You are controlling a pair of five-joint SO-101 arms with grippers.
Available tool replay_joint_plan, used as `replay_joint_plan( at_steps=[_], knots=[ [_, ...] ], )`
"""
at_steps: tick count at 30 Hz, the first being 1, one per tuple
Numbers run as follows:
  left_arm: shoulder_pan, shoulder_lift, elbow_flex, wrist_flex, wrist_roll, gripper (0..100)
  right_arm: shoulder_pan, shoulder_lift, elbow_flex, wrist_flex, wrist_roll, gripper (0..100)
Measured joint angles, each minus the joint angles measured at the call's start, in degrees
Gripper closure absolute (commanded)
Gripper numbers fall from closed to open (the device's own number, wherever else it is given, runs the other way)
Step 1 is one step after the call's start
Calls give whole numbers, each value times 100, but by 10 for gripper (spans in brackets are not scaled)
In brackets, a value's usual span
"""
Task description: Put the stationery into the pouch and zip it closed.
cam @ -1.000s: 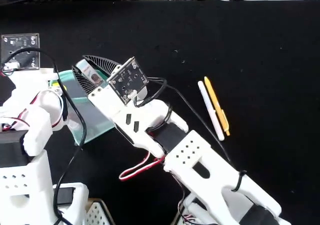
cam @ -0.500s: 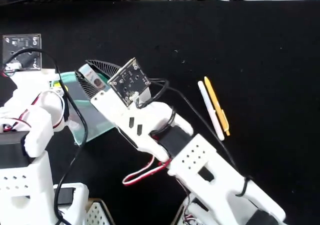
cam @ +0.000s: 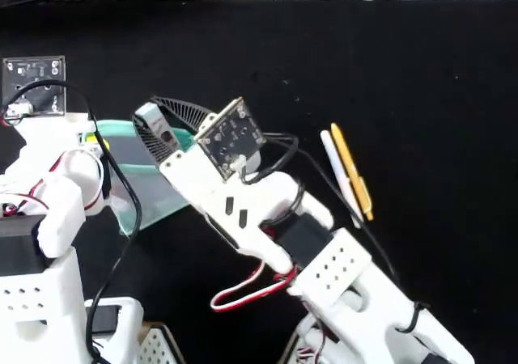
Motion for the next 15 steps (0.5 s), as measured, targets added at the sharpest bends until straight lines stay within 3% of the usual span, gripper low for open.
replay_joint_plan(
  at_steps=[10, 15],
  knots=[
    [0, 0, 0, 0, 0, 967, 0, -1240, 765, 0, 26, 977],
    [-9, 0, 0, -9, -9, 967, 9, -1811, 1547, 53, 527, 977]
  ],
)
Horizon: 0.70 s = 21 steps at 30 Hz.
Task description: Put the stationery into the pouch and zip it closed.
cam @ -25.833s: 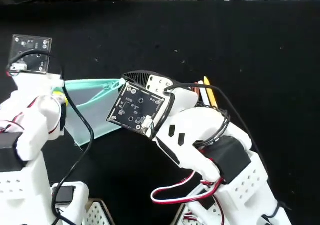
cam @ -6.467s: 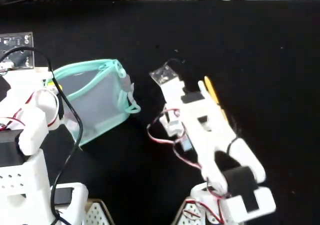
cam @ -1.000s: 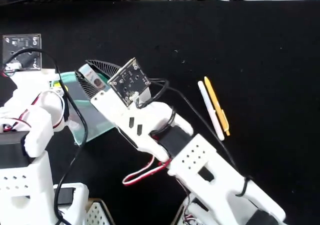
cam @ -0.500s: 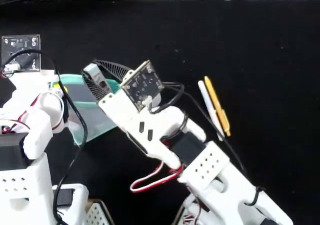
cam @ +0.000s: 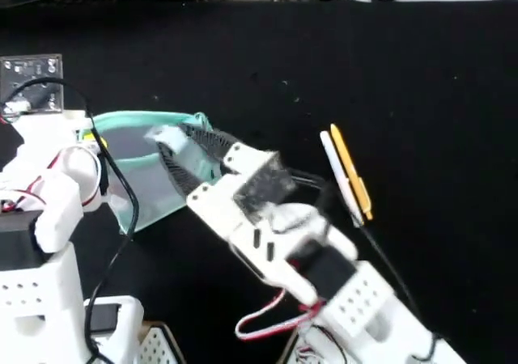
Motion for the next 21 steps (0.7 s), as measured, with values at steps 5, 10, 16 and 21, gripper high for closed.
replay_joint_plan(
  at_steps=[5, 10, 16, 21],
  knots=[
    [0, 0, 0, 0, 0, 967, -18, -70, 220, 0, 176, 977],
    [0, 0, 0, 0, 0, 967, -18, -62, 167, -53, 176, 978],
    [0, 0, 0, 0, 0, 967, 18, 905, -686, -35, 185, 985],
    [-35, 0, 0, -9, 0, 967, 35, 2163, -1635, -35, 202, 983]
  ],
)
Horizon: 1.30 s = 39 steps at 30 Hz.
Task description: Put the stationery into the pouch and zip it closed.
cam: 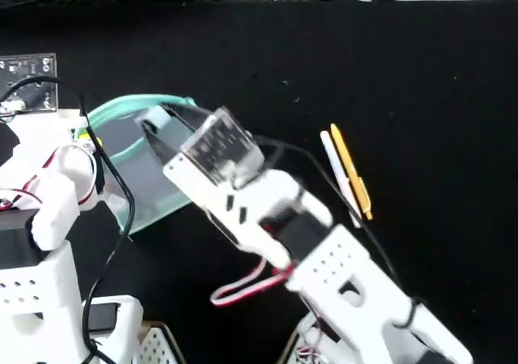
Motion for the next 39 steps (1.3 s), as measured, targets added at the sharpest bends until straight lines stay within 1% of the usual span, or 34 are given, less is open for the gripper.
replay_joint_plan(
  at_steps=[3, 4, 9, 11, 15, 21, 23, 27, 30, 33, 37, 39],
  knots=[
    [-9, 0, 0, 0, 0, 967, 0, 211, -220, 132, 9, 980],
    [-9, 0, 0, 0, 0, 967, 0, 220, -281, 246, 9, 965],
    [-9, 9, 0, 0, 0, 967, -35, 9, -563, 1037, 18, 786],
    [9, 9, 0, 0, 0, 967, -35, -132, -738, 1442, 18, 746],
    [0, 9, 0, 0, 0, 967, 0, -589, -1037, 2198, 26, 760],
    [9, 9, 0, 0, 0, 967, 18, -1266, -1890, 2857, 26, 773],
    [9, 9, 0, 0, 0, 967, 316, -1459, -2101, 3059, 35, 799],
    [9, 9, 0, 0, 0, 967, 1424, -1618, -2004, 3490, 35, 858],
    [9, 9, 0, 0, 0, 967, 2295, -1538, -1292, 3763, 35, 848],
    [9, 9, 0, 0, 0, 967, 2971, -1257, -369, 3789, 35, 825],
    [9, 9, 0, 0, 0, 967, 3578, -492, 580, 3253, 0, 812],
    [9, 9, 0, 0, 0, 967, 3815, 26, 791, 2840, -220, 801]
  ],
)
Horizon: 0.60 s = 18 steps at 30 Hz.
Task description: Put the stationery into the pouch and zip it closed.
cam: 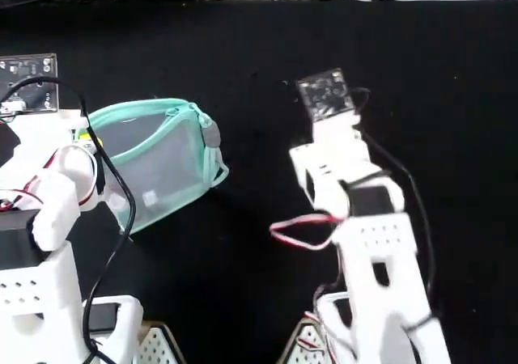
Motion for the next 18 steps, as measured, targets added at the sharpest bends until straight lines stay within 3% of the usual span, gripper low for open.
replay_joint_plan(
  at_steps=[5, 9, 18],
  knots=[
    [0, 0, 0, 0, 0, 967, 167, 1530, 18, -853, -26, 800],
    [0, 0, 0, 0, 0, 967, 193, 2787, -527, -958, 290, 801],
    [0, 0, 0, 0, 0, 967, 448, 5116, -3437, 835, 1037, 801]
  ],
)
